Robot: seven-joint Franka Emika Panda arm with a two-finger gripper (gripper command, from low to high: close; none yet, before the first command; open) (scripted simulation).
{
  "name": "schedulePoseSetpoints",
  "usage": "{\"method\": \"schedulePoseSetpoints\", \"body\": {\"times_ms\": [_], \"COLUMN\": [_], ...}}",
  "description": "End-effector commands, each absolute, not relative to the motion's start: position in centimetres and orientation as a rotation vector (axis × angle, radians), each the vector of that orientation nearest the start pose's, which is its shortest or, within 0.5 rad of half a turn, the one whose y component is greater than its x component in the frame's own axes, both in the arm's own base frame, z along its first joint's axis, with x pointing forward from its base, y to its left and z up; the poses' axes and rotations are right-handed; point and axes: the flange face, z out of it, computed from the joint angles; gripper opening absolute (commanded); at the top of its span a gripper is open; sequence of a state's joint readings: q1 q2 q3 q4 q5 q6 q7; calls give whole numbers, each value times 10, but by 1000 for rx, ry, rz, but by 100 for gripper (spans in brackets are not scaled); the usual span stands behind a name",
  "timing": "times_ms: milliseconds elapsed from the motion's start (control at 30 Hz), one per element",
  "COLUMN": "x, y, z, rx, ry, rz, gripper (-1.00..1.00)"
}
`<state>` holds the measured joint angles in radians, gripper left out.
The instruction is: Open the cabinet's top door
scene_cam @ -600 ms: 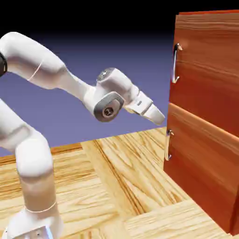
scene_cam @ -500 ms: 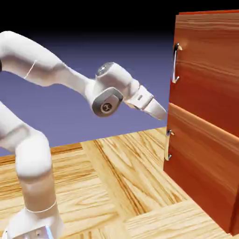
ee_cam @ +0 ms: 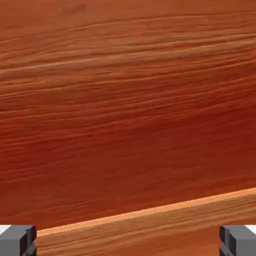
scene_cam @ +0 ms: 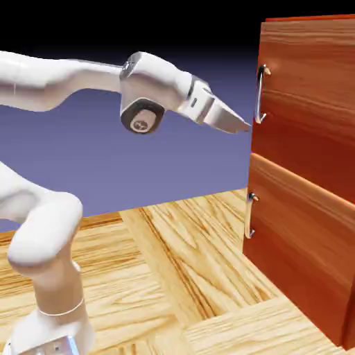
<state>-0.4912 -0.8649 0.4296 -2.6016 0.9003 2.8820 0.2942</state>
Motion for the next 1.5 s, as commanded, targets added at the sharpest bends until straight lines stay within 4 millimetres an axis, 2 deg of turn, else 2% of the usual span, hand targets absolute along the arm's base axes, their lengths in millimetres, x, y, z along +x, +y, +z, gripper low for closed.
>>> {"method": "schedulePoseSetpoints", "body": {"times_ms": [0, 300, 467, 600, 800, 1067, 1100, 1233, 1267, 1300, 1333, 1467], "x": [350, 344, 352, 365, 395, 448, 448, 496, 498, 498, 498, 462], "y": [-22, 11, 35, 55, 81, 100, 100, 98, 98, 98, 98, 84], "z": [622, 651, 654, 650, 630, 583, 583, 584, 583, 583, 583, 583], "rx": [-2010, -1876, -1825, -1796, -1769, -1756, -1756, -1757, -1756, -1756, -1756, -1763], "ry": [1145, 1078, 1018, 962, 875, 773, 773, 773, 773, 773, 773, 680], "rz": [-1413, -1549, -1617, -1666, -1729, -1789, -1789, -1789, -1789, -1789, -1789, -1727], "gripper": [0, 0, 0, 0, 0, 0, 0, 0, 0, -100, -100, -100]}}
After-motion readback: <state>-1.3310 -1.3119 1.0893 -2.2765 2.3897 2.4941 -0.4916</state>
